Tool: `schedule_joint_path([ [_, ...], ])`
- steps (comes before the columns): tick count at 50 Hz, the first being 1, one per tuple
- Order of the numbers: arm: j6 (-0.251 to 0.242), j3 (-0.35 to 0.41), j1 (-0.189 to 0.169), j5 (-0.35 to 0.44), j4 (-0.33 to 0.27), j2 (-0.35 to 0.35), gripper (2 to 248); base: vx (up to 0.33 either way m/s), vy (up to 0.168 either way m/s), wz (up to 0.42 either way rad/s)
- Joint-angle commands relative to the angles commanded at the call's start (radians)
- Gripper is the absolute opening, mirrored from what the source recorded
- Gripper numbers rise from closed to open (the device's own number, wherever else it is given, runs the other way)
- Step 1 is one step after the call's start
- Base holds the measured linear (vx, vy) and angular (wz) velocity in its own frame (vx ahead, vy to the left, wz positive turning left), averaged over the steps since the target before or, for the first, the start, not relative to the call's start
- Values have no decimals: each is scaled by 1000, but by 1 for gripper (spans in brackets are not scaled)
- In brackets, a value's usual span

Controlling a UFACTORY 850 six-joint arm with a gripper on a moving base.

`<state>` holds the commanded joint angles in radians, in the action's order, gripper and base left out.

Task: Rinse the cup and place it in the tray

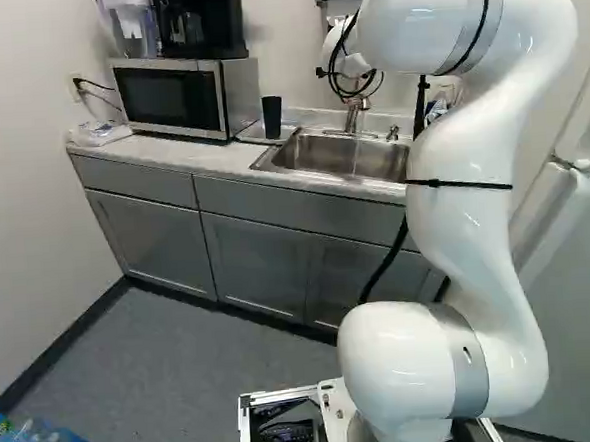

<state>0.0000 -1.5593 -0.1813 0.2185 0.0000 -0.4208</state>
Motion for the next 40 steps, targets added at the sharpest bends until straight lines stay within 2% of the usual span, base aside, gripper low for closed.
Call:
schedule_joint_path([
  [30, 0, 158, -41, -2, 0, 135, 247, 0, 0, 0],
  [40, 0, 210, -56, -28, 0, 180, 247, 0, 0, 0],
])
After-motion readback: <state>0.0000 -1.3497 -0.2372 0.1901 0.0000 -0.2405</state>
